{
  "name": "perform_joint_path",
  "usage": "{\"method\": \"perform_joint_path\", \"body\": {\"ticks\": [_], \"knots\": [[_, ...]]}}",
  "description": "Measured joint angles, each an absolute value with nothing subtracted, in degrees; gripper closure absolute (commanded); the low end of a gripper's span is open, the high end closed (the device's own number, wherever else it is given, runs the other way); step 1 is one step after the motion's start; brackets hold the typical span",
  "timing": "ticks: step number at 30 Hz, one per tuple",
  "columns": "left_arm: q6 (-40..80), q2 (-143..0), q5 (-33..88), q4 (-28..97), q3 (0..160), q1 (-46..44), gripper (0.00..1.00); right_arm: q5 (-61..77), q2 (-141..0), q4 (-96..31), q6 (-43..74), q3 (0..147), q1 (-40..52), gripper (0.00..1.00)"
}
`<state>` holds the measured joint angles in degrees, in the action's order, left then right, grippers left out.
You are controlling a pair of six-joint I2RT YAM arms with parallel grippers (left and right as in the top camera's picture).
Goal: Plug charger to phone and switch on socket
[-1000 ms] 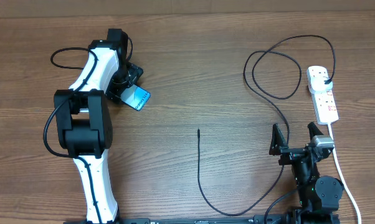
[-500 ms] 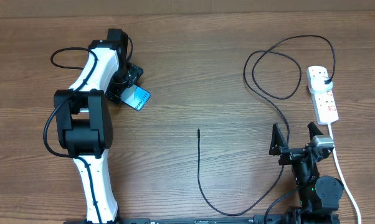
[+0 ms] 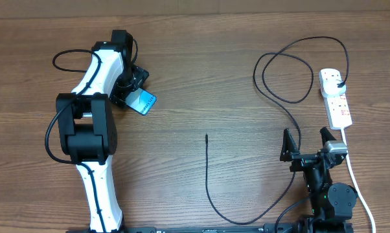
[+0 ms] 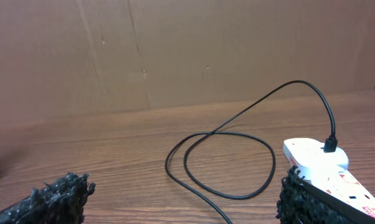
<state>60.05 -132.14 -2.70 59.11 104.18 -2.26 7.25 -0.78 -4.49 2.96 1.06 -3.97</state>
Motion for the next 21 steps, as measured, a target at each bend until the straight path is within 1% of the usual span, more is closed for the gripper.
{"method": "perform_joint_path", "body": {"ticks": [21], "knots": [[60.05, -132.14, -0.64, 59.81, 104.18, -2.2, 0.0, 7.25, -0.78, -4.54, 2.98, 1.06, -3.97, 0.0]]}}
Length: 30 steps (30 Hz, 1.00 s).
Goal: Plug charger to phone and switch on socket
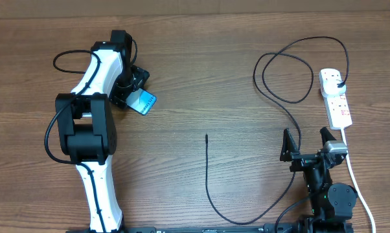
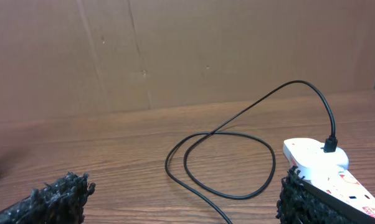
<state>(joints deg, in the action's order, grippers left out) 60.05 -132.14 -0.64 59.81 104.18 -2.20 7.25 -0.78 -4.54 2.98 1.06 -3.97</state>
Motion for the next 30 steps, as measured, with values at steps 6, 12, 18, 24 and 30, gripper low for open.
{"method": "perform_joint_path", "body": {"ticks": [6, 12, 18, 24, 30], "knots": [[60.05, -132.14, -0.64, 59.81, 104.18, -2.2, 0.0, 7.25, -0.78, -4.51, 2.98, 1.06, -3.97, 0.0], [60.05, -132.14, -0.67, 59.81, 104.18, -2.2, 0.0, 7.25, -0.78, -4.51, 2.98, 1.06, -3.97, 0.0], [60.07, -132.14, -0.71, 60.03, 104.18, -2.17, 0.07, 7.25, -0.78, -4.49, 2.96, 1.06, -3.97, 0.0], [60.05, -132.14, -0.69, 60.12, 104.18, -2.15, 0.09, 7.25, -0.78, -4.51, 2.96, 1.06, -3.97, 0.0], [60.05, -132.14, -0.67, 60.14, 104.18, -2.15, 0.13, 7.25, -0.78, -4.51, 2.96, 1.06, -3.97, 0.0]]}}
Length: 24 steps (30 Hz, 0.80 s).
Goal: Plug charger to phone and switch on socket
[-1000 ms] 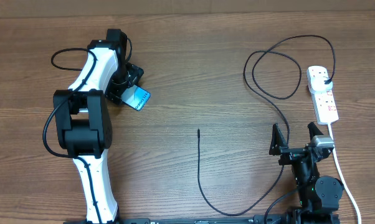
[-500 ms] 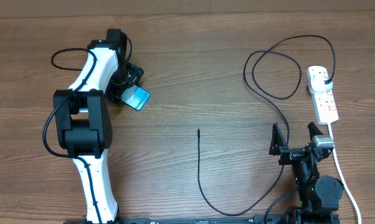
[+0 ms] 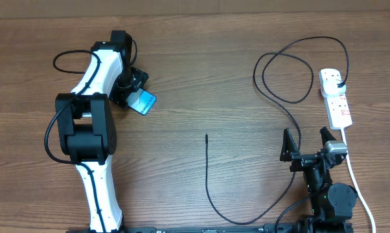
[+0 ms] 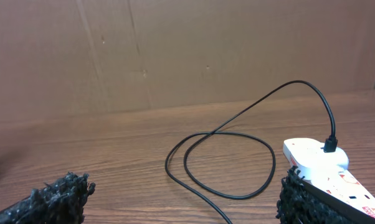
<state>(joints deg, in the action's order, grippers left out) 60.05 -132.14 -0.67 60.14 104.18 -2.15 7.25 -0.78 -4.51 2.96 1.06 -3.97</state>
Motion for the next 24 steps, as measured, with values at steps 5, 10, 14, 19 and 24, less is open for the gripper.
{"method": "perform_joint_path", "body": {"ticks": [5, 10, 14, 19, 24], "knots": [[60.05, -132.14, -0.67, 60.14, 104.18, -2.15, 0.16, 7.25, -0.78, -4.51, 2.96, 1.06, -3.97, 0.0], [60.05, -132.14, -0.69, 60.14, 104.16, -2.15, 0.2, 7.25, -0.78, -4.51, 2.96, 1.06, -3.97, 0.0], [60.05, -132.14, -0.69, 60.1, 104.18, -2.15, 0.23, 7.25, -0.78, -4.49, 2.98, 1.06, -3.97, 0.0], [60.05, -132.14, -0.69, 60.07, 104.18, -2.15, 0.26, 7.27, -0.78, -4.49, 2.98, 1.06, -3.97, 0.0], [60.05, -132.14, -0.71, 60.07, 104.18, -2.15, 0.3, 7.25, -0.78, -4.51, 2.98, 1.06, -3.97, 0.0]]}}
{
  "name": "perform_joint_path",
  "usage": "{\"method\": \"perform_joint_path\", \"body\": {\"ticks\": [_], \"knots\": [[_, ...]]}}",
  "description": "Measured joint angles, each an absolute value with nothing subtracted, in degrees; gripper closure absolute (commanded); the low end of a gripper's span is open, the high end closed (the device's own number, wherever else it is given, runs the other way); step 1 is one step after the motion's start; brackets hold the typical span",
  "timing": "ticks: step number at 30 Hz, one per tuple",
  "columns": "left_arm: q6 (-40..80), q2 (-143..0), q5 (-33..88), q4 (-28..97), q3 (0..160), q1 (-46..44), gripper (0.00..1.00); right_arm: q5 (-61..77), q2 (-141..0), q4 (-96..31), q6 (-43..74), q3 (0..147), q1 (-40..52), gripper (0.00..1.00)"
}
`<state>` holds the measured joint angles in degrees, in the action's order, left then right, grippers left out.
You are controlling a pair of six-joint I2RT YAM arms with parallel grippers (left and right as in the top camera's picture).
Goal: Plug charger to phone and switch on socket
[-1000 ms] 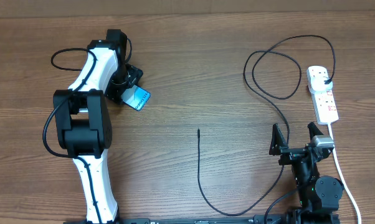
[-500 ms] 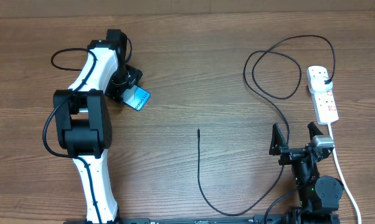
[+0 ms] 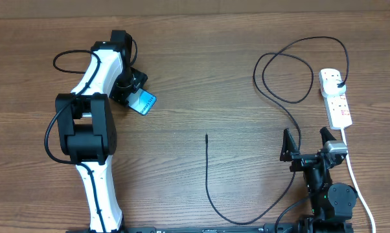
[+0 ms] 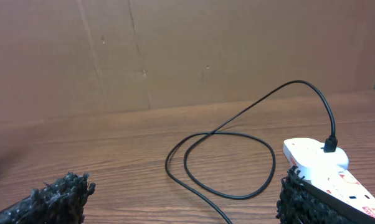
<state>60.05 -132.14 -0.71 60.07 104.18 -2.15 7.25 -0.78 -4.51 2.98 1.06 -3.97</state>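
A blue-faced phone (image 3: pixel 144 102) lies on the wooden table at the left. My left gripper (image 3: pixel 130 85) sits right over its upper-left end; the fingers are hidden from above, so their state is unclear. The black charger cable (image 3: pixel 280 97) is plugged into the white power strip (image 3: pixel 336 98) at the right, loops across the table, and ends in a free tip (image 3: pixel 206 136) mid-table. My right gripper (image 3: pixel 305 144) rests open near the front right, holding nothing. The right wrist view shows the cable (image 4: pixel 228 163), the strip (image 4: pixel 316 157) and wide-apart fingertips (image 4: pixel 68 186).
The strip's white lead (image 3: pixel 354 178) runs down past the right arm's base. A brown cardboard wall (image 4: pixel 175 50) backs the table. The left arm's own black cable (image 3: pixel 68 61) loops behind it at the far left.
The left gripper's head has shifted slightly toward the left and nearer over the phone. Phone, cable, strip and right gripper are where they were.
From the oldest moment the left gripper has stayed at the phone's far end, edging only a little each time. The phone has kept its place. The right gripper has stood open and still, and the cable and strip have not moved.
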Motion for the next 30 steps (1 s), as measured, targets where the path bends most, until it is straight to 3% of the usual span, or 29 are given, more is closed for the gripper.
{"method": "perform_joint_path", "body": {"ticks": [18, 20, 22, 30], "knots": [[60.05, -132.14, -0.69, 60.07, 104.18, -2.15, 0.65, 7.25, -0.78, -4.49, 2.98, 1.06, -3.97, 0.0], [60.05, -132.14, -0.71, 60.07, 104.18, -2.15, 0.76, 7.25, -0.78, -4.49, 2.98, 1.06, -3.97, 0.0], [60.05, -132.14, -0.71, 60.07, 104.18, -2.15, 0.94, 7.25, -0.78, -4.51, 2.96, 1.06, -3.97, 0.0], [60.05, -132.14, -0.71, 60.05, 104.18, -2.15, 0.96, 7.25, -0.78, -4.49, 2.98, 1.06, -3.97, 0.0]]}}
